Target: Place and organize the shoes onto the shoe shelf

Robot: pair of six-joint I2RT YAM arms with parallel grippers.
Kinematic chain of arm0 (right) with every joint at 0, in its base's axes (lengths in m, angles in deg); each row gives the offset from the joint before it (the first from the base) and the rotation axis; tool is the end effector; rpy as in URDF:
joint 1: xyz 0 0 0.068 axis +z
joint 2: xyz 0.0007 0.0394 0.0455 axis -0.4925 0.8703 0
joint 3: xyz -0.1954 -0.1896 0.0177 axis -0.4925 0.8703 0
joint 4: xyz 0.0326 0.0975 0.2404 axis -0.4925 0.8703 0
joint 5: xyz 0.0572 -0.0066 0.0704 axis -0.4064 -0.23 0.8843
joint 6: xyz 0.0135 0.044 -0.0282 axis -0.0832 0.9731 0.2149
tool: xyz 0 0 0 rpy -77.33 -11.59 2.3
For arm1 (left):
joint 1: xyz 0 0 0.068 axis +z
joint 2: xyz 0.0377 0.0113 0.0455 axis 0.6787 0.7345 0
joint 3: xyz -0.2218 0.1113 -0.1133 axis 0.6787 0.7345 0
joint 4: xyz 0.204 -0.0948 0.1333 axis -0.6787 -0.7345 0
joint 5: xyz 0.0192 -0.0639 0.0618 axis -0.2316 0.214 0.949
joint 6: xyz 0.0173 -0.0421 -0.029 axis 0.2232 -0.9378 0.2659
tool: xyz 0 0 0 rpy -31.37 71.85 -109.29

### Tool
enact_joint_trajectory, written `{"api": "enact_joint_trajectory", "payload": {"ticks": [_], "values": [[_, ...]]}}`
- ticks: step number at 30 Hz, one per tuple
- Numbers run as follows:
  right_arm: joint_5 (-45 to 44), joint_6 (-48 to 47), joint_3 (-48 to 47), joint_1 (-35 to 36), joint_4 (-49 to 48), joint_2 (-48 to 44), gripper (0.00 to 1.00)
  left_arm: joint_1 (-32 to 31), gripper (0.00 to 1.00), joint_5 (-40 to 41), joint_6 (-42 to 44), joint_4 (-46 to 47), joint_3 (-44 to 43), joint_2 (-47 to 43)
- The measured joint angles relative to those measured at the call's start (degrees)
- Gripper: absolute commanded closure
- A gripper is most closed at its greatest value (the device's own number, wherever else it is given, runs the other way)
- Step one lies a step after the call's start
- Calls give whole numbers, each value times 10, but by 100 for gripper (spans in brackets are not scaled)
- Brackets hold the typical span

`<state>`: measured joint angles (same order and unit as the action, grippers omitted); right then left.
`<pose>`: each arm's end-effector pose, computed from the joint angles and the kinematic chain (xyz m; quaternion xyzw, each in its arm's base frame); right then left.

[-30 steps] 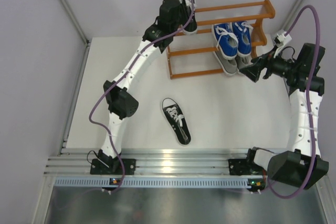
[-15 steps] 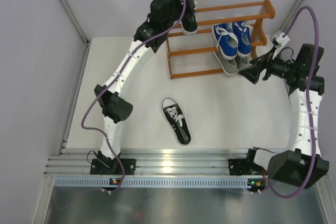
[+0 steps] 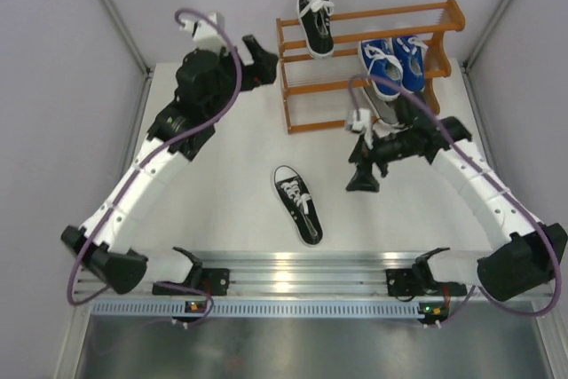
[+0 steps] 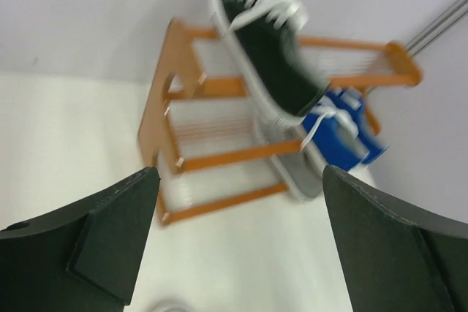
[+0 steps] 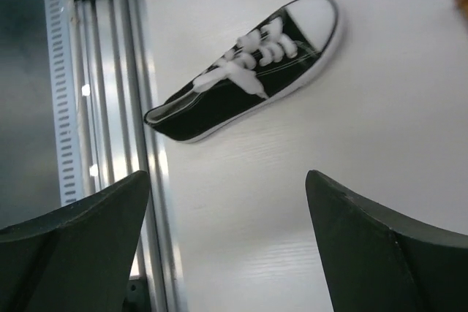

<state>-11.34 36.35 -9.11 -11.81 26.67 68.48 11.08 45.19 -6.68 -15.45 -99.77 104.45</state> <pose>0.2167 0.0984 0.3400 -0.5246 0.7005 0.3593 0.3241 0.2619 -0.1523 0.4847 -0.0447 0.7162 -0.2668 0.6433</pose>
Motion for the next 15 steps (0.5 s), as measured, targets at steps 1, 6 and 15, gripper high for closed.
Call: {"api": "enact_joint_trajectory", "payload": {"ticks": [1,6,15], "values": [[-22,8,23,41,-10,0,12,2,1,7,-6,-10,53,-40],[-114,115,112,198,-102,7,11,2,2,49,-55,-45,266,-202],[-230,319,197,280,-268,69,11,3,2,116,-169,-137,439,-408]]}}
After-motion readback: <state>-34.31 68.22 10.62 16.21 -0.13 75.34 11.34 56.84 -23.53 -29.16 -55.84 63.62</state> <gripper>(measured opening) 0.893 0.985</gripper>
